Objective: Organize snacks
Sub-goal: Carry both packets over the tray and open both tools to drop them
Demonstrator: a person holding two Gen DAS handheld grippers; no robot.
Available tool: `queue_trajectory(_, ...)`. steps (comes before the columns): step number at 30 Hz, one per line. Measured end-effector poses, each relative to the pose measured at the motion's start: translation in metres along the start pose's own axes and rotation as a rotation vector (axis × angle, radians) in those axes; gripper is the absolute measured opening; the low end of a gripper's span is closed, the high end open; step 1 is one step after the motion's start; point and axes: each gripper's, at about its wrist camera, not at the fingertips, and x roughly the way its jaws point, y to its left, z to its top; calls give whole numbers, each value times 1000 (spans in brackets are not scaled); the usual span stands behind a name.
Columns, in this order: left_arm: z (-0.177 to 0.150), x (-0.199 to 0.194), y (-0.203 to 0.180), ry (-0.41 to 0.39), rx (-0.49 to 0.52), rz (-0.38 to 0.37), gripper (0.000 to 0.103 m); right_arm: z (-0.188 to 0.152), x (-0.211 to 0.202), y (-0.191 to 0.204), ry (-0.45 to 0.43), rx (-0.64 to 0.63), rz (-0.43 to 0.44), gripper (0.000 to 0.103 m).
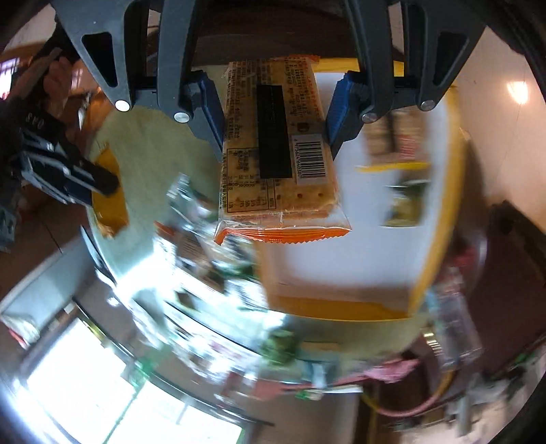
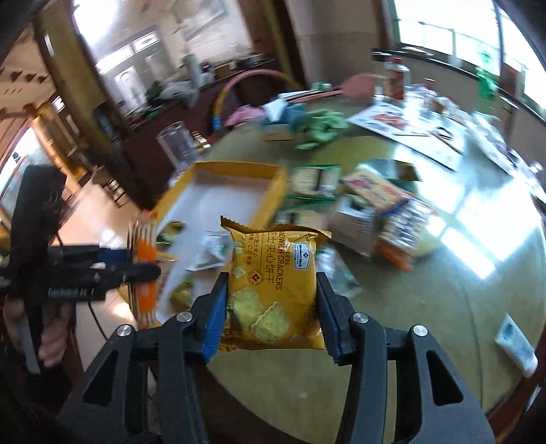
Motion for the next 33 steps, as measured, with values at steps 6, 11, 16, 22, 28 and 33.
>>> queue_trajectory(6, 18, 4, 59, -1, -99, 38, 53, 26, 58, 38, 63, -37, 64, 50)
queue_trajectory(11, 32, 27, 75, 22, -151, 4, 53, 46, 101, 61, 75, -48, 48, 50)
queue_trajectory(16, 42, 56, 77, 59, -141, 1, 53, 69, 147, 62, 110, 4, 56, 50)
queue_trajectory(22, 47, 79, 83, 87, -136, 44, 53, 86, 195, 60, 160, 19, 3, 50)
queue_trajectory(28, 44, 93, 83, 96, -113, 77, 53, 89, 220, 55, 184, 41, -20, 50)
queue_trajectory(33, 38, 96, 85, 50, -110, 113, 57, 85, 226, 54, 184, 55, 1, 52)
